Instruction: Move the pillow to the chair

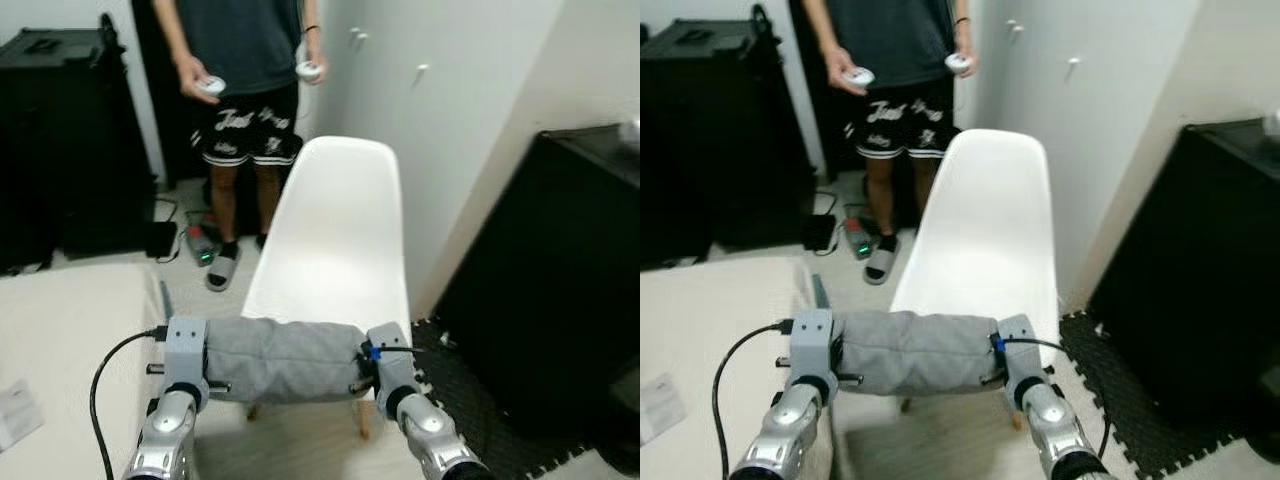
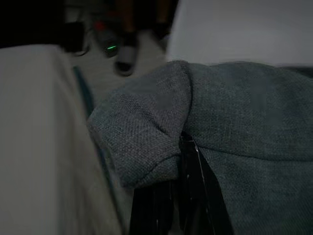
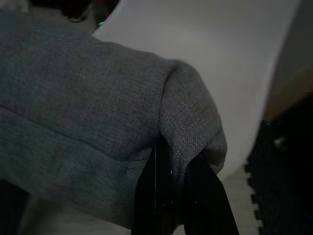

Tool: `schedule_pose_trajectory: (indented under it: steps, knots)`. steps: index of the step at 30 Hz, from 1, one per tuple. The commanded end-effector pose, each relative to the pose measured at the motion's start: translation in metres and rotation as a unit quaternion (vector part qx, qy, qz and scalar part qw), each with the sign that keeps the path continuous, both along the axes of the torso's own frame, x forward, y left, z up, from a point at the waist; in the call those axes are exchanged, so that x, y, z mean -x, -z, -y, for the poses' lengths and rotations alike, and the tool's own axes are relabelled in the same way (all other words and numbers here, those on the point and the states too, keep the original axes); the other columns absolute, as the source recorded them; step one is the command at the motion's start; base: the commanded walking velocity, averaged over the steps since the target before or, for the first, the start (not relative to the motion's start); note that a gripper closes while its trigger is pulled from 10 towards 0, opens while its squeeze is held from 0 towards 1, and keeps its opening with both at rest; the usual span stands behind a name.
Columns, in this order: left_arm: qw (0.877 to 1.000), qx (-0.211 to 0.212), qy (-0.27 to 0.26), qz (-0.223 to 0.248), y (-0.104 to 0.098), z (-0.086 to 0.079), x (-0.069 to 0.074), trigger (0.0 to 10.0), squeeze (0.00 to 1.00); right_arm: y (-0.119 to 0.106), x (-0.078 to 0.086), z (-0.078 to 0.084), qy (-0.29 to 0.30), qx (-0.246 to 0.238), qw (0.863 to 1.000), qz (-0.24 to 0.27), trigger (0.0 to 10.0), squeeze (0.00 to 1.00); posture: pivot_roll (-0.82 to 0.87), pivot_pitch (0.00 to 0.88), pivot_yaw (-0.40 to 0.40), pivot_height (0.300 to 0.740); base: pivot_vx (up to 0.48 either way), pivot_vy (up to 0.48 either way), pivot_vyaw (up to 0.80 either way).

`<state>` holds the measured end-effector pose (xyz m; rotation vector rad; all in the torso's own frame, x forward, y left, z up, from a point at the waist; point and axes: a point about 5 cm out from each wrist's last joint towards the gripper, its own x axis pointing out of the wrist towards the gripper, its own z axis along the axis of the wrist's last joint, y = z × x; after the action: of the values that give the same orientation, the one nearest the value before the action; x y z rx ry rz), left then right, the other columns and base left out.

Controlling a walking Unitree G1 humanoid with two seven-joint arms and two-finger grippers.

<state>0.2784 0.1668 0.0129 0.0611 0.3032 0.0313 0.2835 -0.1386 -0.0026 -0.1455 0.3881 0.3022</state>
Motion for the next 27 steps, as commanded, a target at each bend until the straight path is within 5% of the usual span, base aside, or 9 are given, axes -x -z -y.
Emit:
schedule_pose_trajectory:
  steps: [1, 15, 27]
  knots:
    - [1.000, -0.013, 0.026, 0.005, -0.0012, 0.0018, 0.0003, 10.0, 0.00, -0.0010, 0.0011, -0.0156, -0.015, -0.017, 1.000, 0.008, 10.0, 0.00, 0.00, 0.021, -0.010, 0.740, 0.000, 0.000, -0.80]
    - [0.999, -0.017, 0.049, 0.003, -0.0039, 0.0026, -0.0046, 10.0, 0.00, 0.0019, 0.0049, -0.0156, 0.009, -0.027, 1.000, 0.009, 10.0, 0.00, -0.01, 0.016, 0.021, 0.740, 0.000, 0.000, -0.80]
    - [0.999, 0.016, 0.034, 0.014, -0.0053, 0.0088, -0.0038, 10.0, 0.00, 0.0002, 0.0016, -0.0097, 0.008, -0.013, 1.000, 0.007, 10.0, 0.00, -0.02, 0.031, -0.014, 0.740, 0.000, 0.000, 0.00]
